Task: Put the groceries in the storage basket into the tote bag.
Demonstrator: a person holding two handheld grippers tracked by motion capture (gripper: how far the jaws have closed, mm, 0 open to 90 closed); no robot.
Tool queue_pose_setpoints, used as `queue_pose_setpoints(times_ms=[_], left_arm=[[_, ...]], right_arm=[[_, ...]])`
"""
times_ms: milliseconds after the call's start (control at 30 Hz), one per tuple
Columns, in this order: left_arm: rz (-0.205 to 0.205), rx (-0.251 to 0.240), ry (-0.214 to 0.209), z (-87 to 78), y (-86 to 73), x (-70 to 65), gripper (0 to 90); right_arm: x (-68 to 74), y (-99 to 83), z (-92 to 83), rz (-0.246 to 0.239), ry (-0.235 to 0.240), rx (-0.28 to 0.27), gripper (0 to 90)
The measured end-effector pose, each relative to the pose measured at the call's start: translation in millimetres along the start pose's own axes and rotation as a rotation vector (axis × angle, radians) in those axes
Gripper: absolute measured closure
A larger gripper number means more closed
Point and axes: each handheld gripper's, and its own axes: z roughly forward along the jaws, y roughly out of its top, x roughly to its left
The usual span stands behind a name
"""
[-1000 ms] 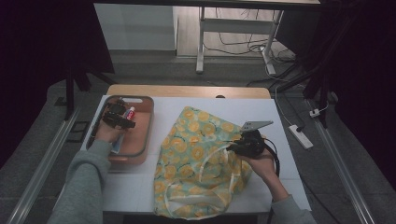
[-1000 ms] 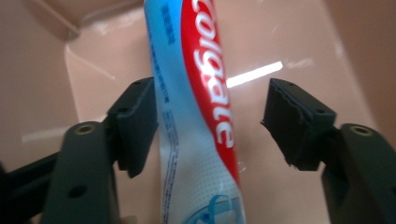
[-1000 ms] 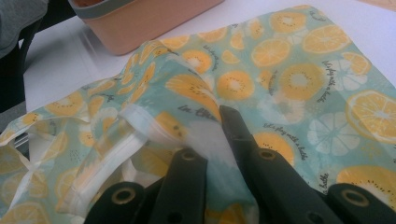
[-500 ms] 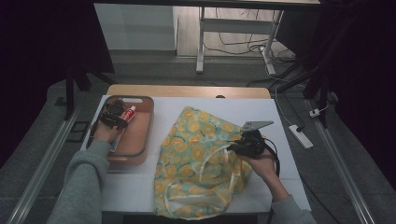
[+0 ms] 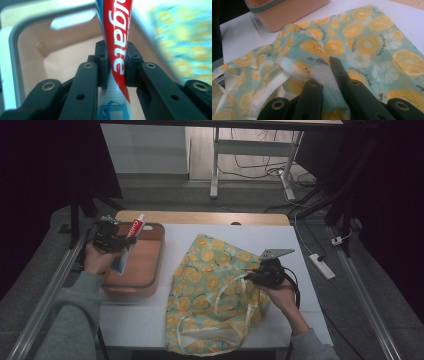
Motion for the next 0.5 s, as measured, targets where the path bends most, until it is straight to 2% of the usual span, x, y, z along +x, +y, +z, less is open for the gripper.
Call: queue_pose_setpoints(times_ms=[100,133,233,300,500], left_arm=[[0.061,-0.046,-0.037,-20.2,-3.4,-19.7,76.3],[0.091,-0.058,-0.064,-27.4,-6.1,-28.5,76.3],[0.134,-0.093,-0.152,-38.8,-16.0,-49.6,76.3],[0.160,-0.102,-0.215,-42.4,-23.1,-63.0,76.3],[0.270,-0.090,-0.342,-43.8,-40.3,-108.0,76.2]], right_arm=[[0.5,2.4,1.2,0.001,-0.002,-0.007,87.0],[0.4,3.6,1.5,0.002,-0.001,-0.011,87.1],[1.7,10.3,4.4,0.004,-0.001,-0.027,87.1],[3.3,14.8,6.7,0.000,-0.006,-0.028,87.1],[2.2,21.9,12.9,0.008,-0.014,-0.044,87.1]])
